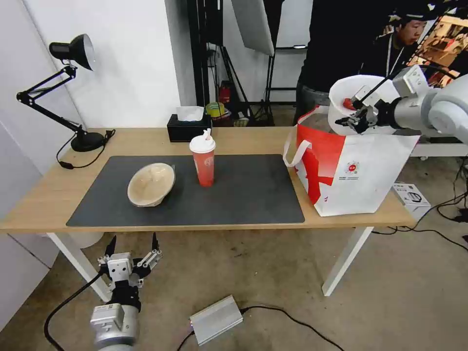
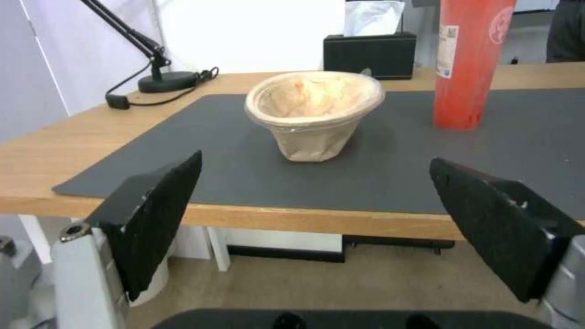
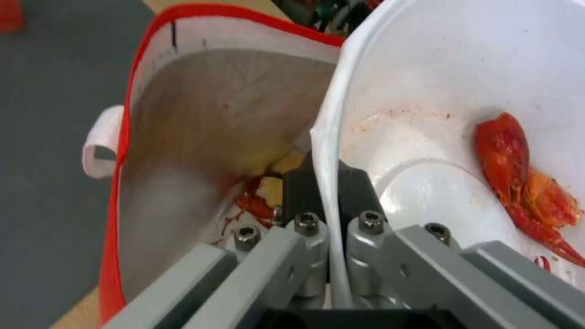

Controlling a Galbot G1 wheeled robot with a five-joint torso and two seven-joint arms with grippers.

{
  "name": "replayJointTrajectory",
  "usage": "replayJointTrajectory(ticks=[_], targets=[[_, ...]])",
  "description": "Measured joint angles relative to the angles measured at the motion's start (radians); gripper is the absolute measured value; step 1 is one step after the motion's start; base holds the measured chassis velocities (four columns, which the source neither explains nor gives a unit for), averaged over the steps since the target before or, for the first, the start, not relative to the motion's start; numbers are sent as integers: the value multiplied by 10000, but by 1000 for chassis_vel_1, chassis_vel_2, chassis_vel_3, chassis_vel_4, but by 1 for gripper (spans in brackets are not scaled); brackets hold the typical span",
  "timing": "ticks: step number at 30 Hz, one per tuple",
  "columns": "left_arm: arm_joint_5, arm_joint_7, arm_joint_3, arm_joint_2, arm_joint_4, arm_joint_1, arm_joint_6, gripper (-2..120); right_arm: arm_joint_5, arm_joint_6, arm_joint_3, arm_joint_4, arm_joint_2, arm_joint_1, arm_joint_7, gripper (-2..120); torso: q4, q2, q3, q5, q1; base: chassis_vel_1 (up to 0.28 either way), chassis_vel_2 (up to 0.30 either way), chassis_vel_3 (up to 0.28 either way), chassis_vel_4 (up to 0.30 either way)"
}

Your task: Pick up the trash from the table and place it into the takeout bag.

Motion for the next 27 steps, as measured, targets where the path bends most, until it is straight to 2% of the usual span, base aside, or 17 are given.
replayJointTrajectory(ticks=[27], targets=[[12, 24, 6, 32, -37, 43, 8, 100, 29, -3, 215, -34, 26, 186, 30, 0, 0, 0, 0, 0, 0, 0, 0, 0, 0]])
